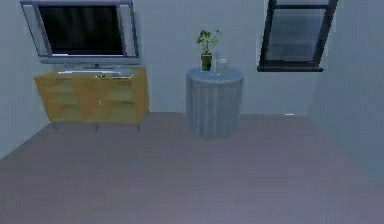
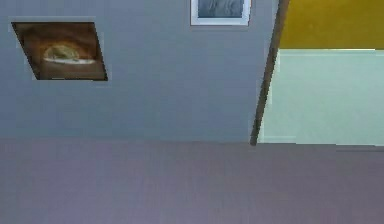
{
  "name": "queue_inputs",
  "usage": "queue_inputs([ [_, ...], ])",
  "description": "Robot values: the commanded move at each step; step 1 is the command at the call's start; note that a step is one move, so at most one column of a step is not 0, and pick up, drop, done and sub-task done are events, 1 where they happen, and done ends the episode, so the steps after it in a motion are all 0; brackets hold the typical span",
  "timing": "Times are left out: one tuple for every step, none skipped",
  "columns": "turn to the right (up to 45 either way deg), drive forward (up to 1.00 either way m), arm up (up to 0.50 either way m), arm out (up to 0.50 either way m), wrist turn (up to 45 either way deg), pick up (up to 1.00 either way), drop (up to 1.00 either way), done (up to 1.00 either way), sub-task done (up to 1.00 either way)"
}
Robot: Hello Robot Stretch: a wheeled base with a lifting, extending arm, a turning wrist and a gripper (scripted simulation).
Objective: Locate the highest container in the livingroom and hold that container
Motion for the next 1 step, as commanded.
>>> queue_inputs([
  [-3.0,0.0,0.0,0.0,0.0,0.0,0.0,0.0,0.0],
])
